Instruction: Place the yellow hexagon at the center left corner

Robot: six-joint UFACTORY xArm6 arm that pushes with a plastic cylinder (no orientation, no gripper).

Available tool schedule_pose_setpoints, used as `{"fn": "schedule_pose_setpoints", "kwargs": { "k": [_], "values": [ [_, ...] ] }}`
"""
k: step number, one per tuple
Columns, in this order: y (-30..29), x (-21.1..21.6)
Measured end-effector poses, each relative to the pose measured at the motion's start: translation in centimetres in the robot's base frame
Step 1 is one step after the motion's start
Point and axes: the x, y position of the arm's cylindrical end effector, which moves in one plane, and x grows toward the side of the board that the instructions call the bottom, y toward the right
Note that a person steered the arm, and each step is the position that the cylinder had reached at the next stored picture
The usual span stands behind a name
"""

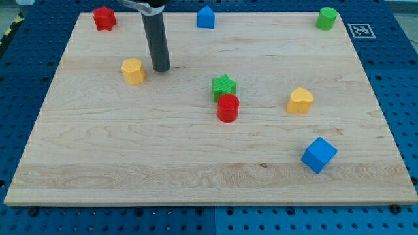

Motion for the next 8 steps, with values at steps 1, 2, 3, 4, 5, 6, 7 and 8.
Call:
{"fn": "schedule_pose_setpoints", "kwargs": {
  "k": [1, 2, 3, 4, 5, 6, 7, 8],
  "values": [
    [-1.0, -0.1],
    [-1.7, -0.1],
    [-2.8, 0.4],
    [-4.0, 1.9],
    [-4.4, 2.0],
    [-3.0, 2.7],
    [-3.0, 3.7],
    [-3.4, 3.7]
  ]
}}
